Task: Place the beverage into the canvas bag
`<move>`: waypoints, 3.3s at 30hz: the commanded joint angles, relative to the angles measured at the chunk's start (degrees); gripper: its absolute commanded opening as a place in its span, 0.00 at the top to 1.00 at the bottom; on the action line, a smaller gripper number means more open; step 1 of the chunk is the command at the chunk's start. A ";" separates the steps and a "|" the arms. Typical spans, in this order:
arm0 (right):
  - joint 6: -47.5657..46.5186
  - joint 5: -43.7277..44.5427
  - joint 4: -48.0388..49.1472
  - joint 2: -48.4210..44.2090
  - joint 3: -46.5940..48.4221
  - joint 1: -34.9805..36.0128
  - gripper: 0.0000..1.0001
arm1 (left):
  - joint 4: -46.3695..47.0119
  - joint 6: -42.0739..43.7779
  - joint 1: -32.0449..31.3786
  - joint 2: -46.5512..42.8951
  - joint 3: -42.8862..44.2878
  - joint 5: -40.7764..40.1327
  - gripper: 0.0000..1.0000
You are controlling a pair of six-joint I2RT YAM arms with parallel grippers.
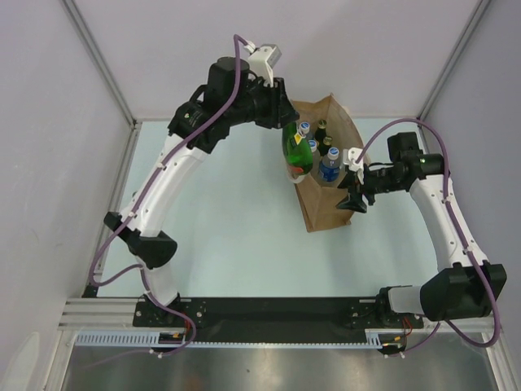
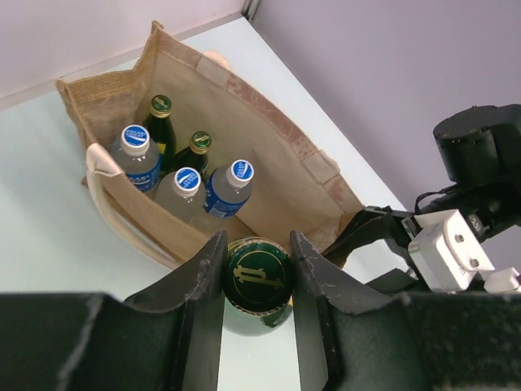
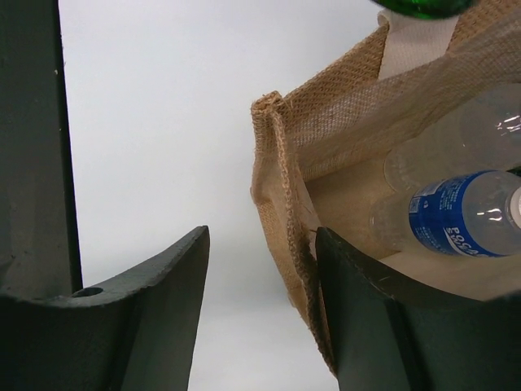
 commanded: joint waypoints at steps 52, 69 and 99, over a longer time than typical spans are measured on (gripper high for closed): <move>13.76 -5.57 7.76 -4.27 2.26 -2.22 1.00 | 31.96 23.22 -9.75 10.08 -20.63 -1.90 1.00; 15.87 -7.60 8.20 -3.13 4.64 -2.67 1.00 | 36.63 26.48 -9.93 9.64 -32.68 -8.23 0.84; 8.67 1.28 6.71 -2.25 -1.60 3.48 0.74 | 20.81 -2.59 4.11 -30.86 -48.20 -24.50 0.00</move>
